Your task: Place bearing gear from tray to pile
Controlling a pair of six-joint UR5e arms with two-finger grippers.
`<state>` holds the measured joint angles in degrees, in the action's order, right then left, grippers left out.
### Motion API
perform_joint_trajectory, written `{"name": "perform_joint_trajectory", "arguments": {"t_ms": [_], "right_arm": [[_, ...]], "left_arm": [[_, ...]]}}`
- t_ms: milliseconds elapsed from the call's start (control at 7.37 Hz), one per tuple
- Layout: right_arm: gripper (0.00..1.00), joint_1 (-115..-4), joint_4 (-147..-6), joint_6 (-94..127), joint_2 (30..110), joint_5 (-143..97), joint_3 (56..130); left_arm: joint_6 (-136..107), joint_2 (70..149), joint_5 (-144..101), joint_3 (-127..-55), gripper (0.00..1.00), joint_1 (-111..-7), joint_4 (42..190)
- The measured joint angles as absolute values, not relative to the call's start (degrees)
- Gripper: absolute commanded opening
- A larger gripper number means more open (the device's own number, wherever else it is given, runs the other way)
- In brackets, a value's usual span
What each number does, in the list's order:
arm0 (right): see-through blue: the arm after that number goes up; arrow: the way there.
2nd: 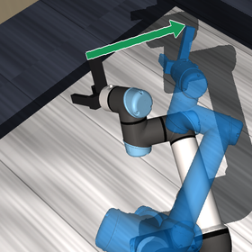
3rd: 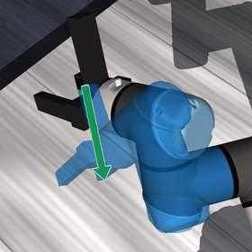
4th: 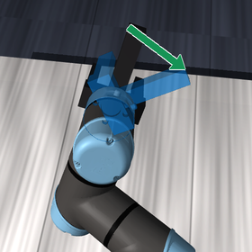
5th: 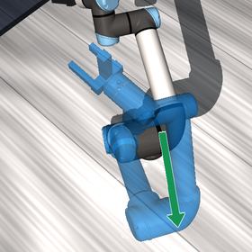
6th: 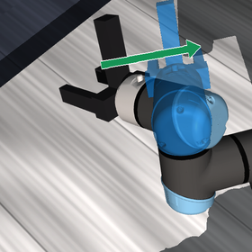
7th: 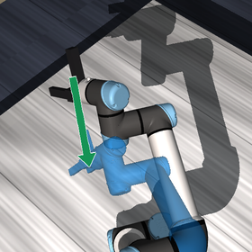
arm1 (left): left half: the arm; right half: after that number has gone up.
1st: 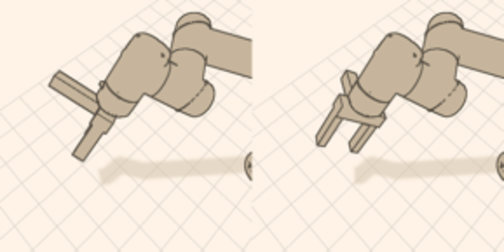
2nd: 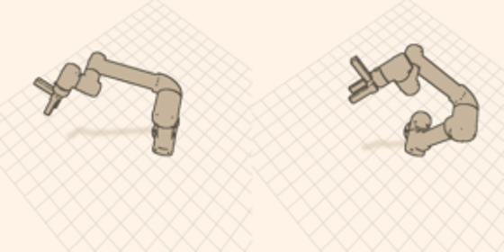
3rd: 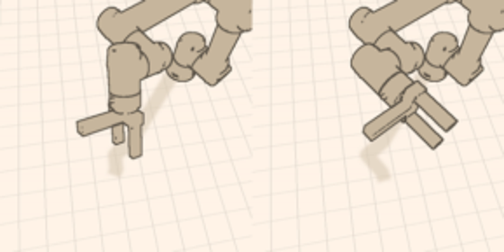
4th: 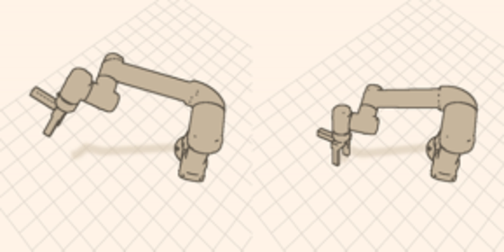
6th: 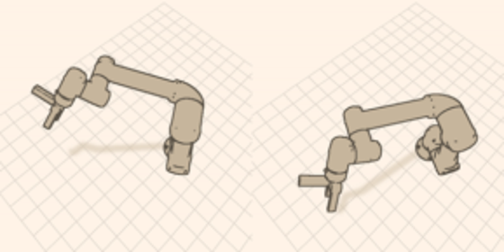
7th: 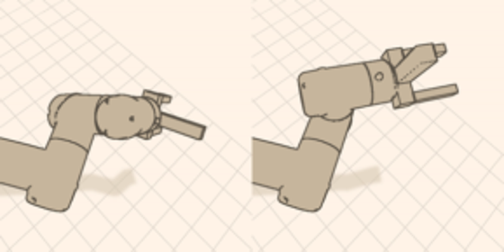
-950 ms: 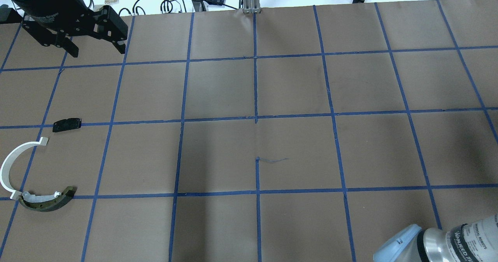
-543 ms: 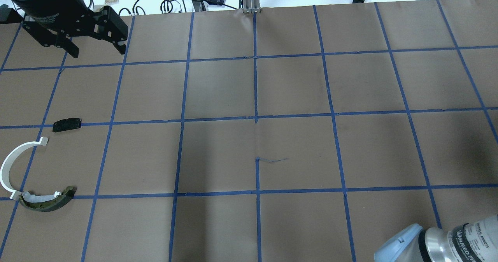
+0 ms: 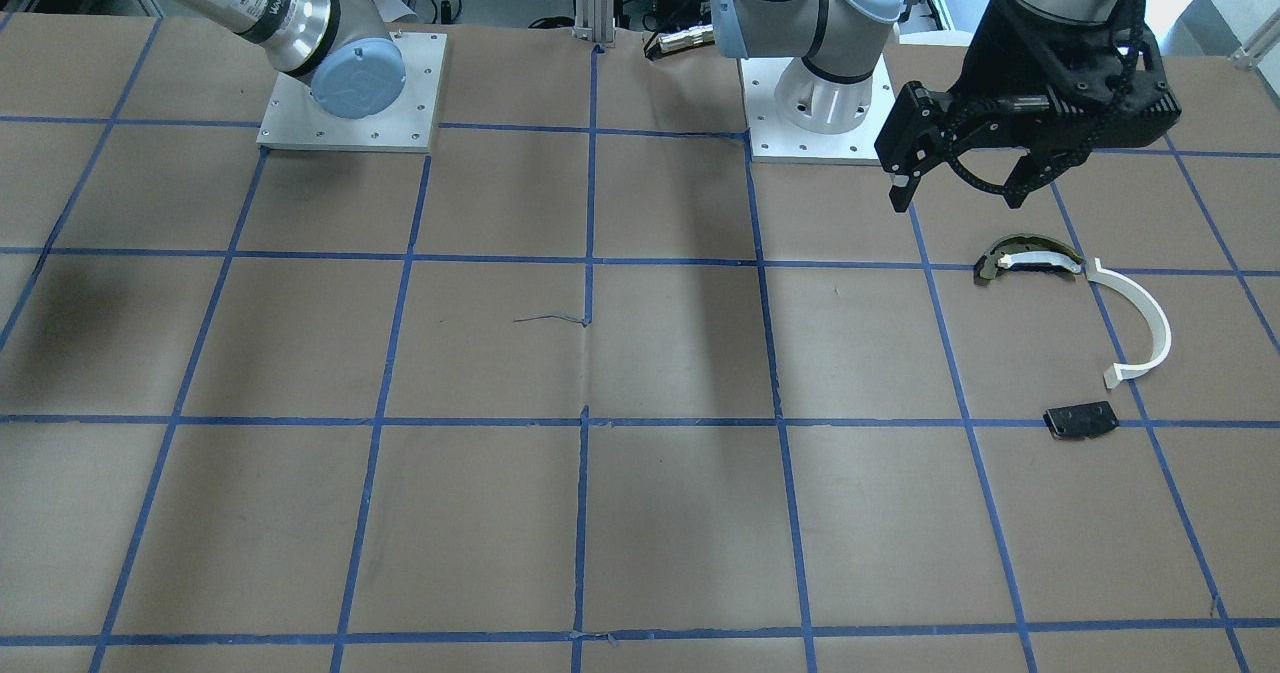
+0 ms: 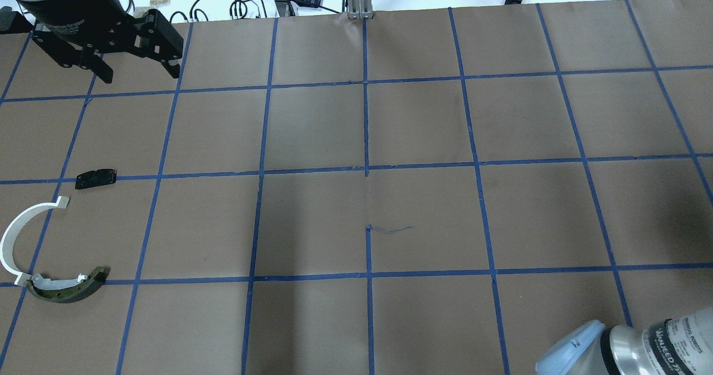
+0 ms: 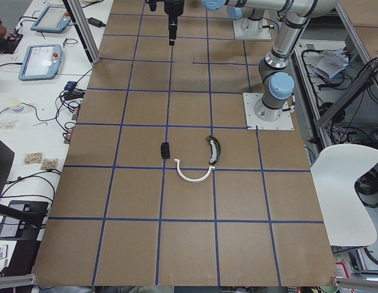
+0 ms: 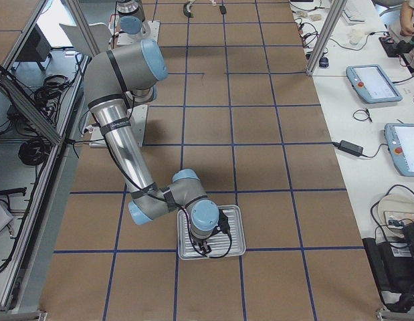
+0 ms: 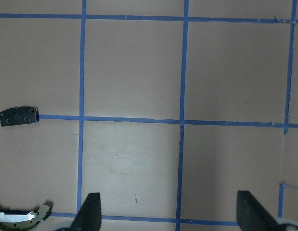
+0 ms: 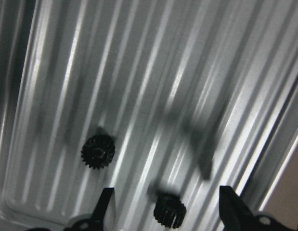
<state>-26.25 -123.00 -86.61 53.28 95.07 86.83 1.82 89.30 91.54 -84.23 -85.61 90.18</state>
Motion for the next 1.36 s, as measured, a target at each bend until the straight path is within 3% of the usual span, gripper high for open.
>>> {"name": "perform_joint_trajectory", "arguments": {"t_ms": [814,1221,1357], "right_arm": [[0.6,-25.4,-122.9,-87.9,53.2,96.7,86.8],[0.17,-25.4,-122.9,-87.9,53.2,96.7,86.9],[0.09,-25.4,-122.9,-87.9,53.3,96.7,86.8]], "left_arm": [[1.8,89.3,91.5,-84.4,1.0,-85.6,90.2],[1.8,89.1,91.5,-84.5,1.0,-85.6,90.2],[1.8,89.1,91.5,-84.5,1.0,-85.6,90.2]]}}
